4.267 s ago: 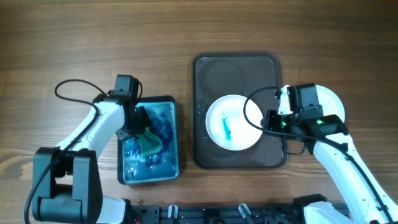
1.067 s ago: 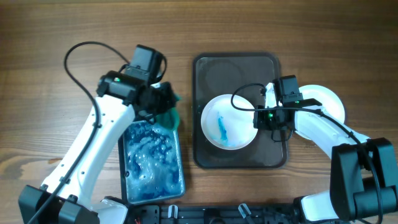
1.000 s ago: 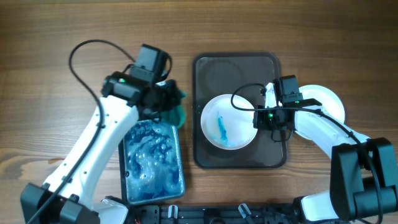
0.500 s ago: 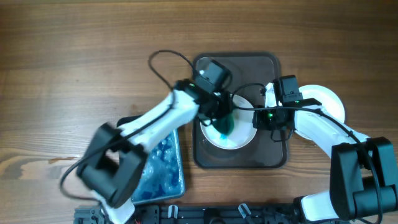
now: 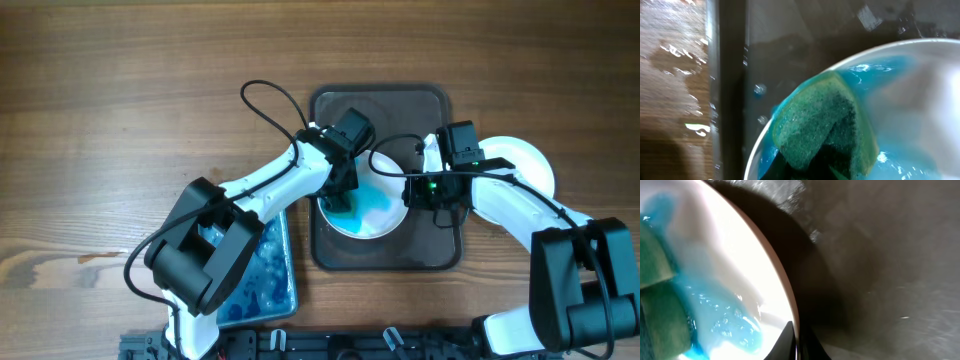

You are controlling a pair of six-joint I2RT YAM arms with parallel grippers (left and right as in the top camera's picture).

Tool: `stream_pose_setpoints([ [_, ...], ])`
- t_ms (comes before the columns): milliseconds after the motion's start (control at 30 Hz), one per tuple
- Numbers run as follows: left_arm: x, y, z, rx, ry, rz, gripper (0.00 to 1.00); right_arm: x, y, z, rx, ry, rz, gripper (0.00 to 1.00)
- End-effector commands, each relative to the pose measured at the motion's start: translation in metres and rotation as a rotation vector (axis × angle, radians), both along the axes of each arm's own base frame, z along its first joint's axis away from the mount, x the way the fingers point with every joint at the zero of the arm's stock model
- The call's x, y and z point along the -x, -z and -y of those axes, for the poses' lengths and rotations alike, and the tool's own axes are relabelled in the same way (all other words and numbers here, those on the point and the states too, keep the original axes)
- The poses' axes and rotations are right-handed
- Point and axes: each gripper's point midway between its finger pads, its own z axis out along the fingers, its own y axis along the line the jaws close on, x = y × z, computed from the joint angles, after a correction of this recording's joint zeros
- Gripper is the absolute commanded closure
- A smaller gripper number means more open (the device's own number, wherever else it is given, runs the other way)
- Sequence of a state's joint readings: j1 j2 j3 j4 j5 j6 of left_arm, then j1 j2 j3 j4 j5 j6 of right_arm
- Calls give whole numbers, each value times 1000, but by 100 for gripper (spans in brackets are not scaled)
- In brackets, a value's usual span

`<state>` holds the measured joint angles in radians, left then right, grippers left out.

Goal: Clean dirty plates on tray and stack at the side
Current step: 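Scrub the remaining plate with the sponge while the right gripper holds it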

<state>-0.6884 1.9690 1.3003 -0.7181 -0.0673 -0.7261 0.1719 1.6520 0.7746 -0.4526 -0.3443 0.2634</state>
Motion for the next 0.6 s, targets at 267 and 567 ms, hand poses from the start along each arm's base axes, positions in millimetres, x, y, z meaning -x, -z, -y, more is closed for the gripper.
stream_pose_setpoints([
  [267, 22, -13, 88, 464, 173, -126, 96, 21, 25, 16, 86, 23, -92, 96],
  [567, 57, 4, 94, 393, 207, -198, 96, 22, 25, 16, 85, 40, -105, 96],
])
